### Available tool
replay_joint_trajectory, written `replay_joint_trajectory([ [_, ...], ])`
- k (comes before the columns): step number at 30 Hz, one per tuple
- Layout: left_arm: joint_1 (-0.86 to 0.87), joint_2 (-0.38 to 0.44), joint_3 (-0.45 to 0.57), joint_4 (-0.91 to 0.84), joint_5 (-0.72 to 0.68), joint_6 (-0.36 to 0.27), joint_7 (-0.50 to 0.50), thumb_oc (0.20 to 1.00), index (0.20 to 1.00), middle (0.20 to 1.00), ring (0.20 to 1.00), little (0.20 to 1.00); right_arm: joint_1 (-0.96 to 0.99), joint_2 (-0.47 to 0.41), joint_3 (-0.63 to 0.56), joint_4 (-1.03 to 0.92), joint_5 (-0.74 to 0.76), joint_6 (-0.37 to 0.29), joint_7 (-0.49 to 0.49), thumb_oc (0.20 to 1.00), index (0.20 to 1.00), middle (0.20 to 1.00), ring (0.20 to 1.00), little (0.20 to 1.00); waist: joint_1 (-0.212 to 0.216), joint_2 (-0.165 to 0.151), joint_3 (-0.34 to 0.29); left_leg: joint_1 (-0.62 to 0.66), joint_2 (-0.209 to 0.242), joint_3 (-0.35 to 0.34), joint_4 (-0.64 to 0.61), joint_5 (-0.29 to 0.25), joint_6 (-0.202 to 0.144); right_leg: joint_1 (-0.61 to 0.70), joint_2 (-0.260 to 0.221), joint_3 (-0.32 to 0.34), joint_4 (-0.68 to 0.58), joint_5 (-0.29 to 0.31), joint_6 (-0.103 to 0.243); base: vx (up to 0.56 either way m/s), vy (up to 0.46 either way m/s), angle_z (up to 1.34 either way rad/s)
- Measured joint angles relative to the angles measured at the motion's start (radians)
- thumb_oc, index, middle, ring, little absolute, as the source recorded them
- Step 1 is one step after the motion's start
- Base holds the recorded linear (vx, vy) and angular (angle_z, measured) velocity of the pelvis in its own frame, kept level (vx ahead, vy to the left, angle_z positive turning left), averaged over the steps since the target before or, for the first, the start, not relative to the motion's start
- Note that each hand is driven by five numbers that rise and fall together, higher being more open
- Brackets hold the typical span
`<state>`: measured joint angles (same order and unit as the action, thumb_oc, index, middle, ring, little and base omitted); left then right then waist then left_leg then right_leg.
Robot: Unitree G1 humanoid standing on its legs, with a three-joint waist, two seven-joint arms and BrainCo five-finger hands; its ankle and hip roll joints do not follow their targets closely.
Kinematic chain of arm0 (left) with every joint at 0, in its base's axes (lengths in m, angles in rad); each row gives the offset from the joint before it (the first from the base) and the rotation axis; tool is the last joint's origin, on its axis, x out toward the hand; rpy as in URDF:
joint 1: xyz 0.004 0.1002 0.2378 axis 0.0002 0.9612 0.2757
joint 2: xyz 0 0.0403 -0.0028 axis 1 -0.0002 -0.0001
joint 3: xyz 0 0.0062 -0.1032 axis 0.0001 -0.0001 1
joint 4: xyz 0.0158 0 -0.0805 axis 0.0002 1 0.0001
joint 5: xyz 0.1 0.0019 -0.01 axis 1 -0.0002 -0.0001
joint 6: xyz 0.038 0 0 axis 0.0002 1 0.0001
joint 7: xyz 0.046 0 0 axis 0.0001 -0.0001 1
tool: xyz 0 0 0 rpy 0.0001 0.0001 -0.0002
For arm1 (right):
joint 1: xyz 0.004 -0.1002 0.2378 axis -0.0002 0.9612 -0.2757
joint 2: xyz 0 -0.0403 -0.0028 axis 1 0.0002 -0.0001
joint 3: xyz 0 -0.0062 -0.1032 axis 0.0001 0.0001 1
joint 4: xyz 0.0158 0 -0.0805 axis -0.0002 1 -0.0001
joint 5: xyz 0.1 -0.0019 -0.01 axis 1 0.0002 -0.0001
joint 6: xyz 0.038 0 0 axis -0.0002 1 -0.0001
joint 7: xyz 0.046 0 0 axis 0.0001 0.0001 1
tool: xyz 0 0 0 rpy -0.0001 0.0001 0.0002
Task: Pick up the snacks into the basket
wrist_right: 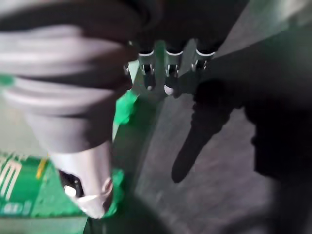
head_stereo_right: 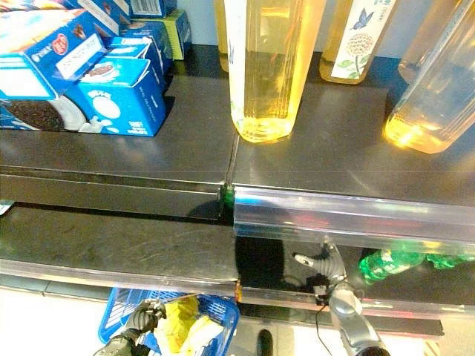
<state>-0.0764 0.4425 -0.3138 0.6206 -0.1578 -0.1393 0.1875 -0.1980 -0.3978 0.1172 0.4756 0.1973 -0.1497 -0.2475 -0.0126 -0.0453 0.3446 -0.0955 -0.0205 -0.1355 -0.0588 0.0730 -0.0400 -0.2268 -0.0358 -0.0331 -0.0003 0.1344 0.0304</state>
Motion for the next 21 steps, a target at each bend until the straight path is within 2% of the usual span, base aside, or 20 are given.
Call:
replay_joint_trajectory([
  [5,0.019,-0.006,0.048,0.012,0.023,0.0,0.011,0.2,0.2,0.2,0.2,0.2,0.066,0.008,-0.03,-0.008,-0.001,-0.02,0.022,1.0,1.0,1.0,1.0,1.0,-0.026,-0.022,0.01,0.021,0.002,0.047,-0.01,0.0,0.001,-0.004,0.004,0.031,-0.001,0.008,0.011,0.0,0.033,-0.25],
  [10,0.03,-0.013,0.061,0.03,0.025,0.0,0.015,0.2,0.2,0.2,0.2,0.2,0.099,0.031,-0.045,-0.016,-0.002,-0.038,0.034,1.0,1.0,1.0,1.0,1.0,-0.052,-0.029,0.011,0.034,0.004,0.084,-0.014,-0.004,0.0,-0.008,0.008,0.054,-0.004,0.017,0.025,0.0,0.04,-0.24],
  [21,0.045,-0.015,0.062,0.032,0.025,0.0,0.018,0.2,0.2,0.2,0.2,0.2,0.066,0.048,-0.08,0.062,0.004,-0.064,0.036,1.0,1.0,1.0,1.0,1.0,-0.051,-0.044,0.002,0.051,0.004,0.122,-0.023,-0.006,0.007,-0.01,0.015,0.091,-0.005,0.024,0.034,0.0,0.011,-0.1],
])
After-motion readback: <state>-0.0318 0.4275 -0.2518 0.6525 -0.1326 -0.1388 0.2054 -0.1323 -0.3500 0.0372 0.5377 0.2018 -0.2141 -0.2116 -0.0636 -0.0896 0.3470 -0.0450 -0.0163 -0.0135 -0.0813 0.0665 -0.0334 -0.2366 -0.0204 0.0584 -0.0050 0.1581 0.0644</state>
